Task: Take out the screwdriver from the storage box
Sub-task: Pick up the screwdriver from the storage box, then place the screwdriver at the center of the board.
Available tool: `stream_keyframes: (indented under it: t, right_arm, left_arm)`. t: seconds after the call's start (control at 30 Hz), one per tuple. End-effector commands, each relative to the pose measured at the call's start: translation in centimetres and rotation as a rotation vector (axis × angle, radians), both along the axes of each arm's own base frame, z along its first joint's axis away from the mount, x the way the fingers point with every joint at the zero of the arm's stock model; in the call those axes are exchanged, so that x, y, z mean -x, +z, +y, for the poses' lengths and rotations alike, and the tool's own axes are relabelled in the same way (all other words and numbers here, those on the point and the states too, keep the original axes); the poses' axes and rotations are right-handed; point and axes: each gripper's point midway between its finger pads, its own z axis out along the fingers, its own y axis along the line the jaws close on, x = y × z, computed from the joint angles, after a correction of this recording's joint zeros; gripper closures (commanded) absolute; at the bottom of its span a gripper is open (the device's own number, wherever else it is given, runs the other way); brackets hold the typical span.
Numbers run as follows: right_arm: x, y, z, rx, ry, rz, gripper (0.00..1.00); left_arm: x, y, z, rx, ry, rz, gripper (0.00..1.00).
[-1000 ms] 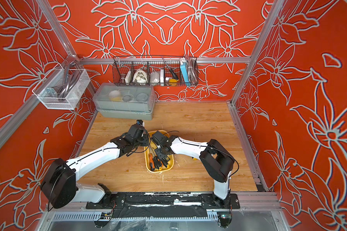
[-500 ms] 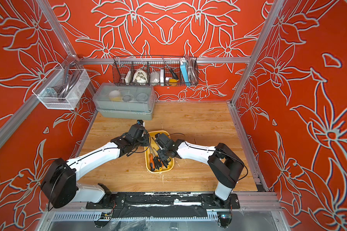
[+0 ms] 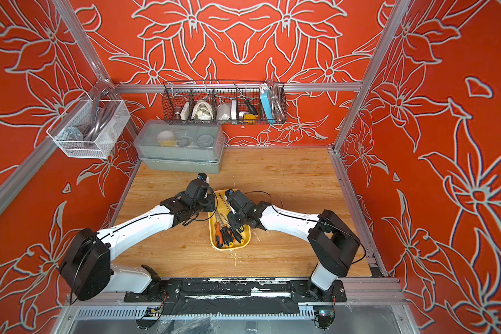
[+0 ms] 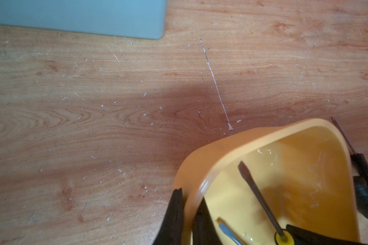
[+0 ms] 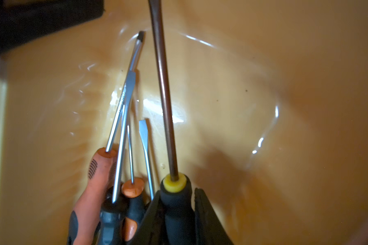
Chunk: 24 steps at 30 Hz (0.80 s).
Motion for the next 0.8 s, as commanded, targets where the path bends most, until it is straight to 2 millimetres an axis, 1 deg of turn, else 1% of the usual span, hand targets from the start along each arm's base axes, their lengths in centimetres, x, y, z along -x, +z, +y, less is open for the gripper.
stream_keyframes:
  t: [0.0, 0.17, 0.33, 0.47, 0.53, 0.63, 0.77]
  right_arm:
    - [-0.6, 1.4, -1.8, -0.003, -0.077, -0.01, 1.0]
    - [-0.9, 3.4, -3.0, -0.064, -0.119, -0.04, 1.0]
    - [-0.9, 6.0, -4.2, -0.097, -0.131, -0.079, 1.0]
    - [-1.0, 7.4, -6.1, -0.091, -0.155, -0.097, 1.0]
    - [-1.1, 7.7, -7.8, -0.061, -0.173, -0.102, 1.0]
    - [-1.2, 7.7, -10.6, -0.011, -0.206, -0.099, 1.0]
    - [-1.2, 7.4, -14.3, -0.003, -0.263, -0.086, 1.0]
  left_arm:
    - [-1.4, 2.4, -1.2, 0.069, -0.001, -0.058, 1.0]
    - [-1.3, 2.3, -1.0, 0.063, 0.001, -0.056, 1.0]
    - [-1.3, 2.3, -1.0, 0.061, 0.001, -0.057, 1.0]
    - [-1.3, 2.3, -0.9, 0.06, 0.001, -0.057, 1.0]
    - [-1.3, 2.4, -1.0, 0.06, 0.001, -0.057, 1.0]
    - [-1.2, 2.4, -0.9, 0.06, 0.002, -0.058, 1.0]
    - [-1.3, 2.5, -0.9, 0.061, 0.001, -0.06, 1.0]
